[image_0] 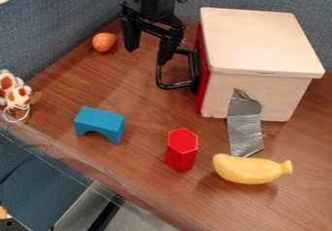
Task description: Opened the drawer
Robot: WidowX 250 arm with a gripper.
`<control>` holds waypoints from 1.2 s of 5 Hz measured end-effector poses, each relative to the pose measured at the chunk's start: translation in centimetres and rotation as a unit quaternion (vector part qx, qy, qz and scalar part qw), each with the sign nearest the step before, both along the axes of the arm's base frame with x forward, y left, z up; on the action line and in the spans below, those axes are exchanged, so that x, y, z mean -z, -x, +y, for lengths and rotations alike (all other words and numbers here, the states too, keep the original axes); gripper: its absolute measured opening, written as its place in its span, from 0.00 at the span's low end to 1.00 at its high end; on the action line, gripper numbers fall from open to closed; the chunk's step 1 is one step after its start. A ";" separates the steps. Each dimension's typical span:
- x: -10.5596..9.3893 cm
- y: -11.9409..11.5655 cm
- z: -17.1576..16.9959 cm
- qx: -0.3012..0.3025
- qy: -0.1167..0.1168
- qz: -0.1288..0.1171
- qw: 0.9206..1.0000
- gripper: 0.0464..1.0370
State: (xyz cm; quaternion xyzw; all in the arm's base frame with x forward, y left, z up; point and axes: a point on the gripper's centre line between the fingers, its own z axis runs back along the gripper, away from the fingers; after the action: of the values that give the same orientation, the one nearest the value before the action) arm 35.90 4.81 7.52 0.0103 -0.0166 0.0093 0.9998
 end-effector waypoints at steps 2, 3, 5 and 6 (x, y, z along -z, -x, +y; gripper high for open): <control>1.0 0.4 0.7 -0.057 0.000 -0.006 0.998 0.96; 1.2 0.4 0.7 -0.081 0.001 -0.011 0.997 0.96; 1.2 0.1 0.6 -0.139 0.004 -0.019 0.990 0.96; 1.0 -0.1 0.7 -0.152 0.005 -0.023 0.988 0.96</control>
State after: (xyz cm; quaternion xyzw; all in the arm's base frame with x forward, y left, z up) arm 36.01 5.48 6.53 0.0073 -0.0377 0.1613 0.9862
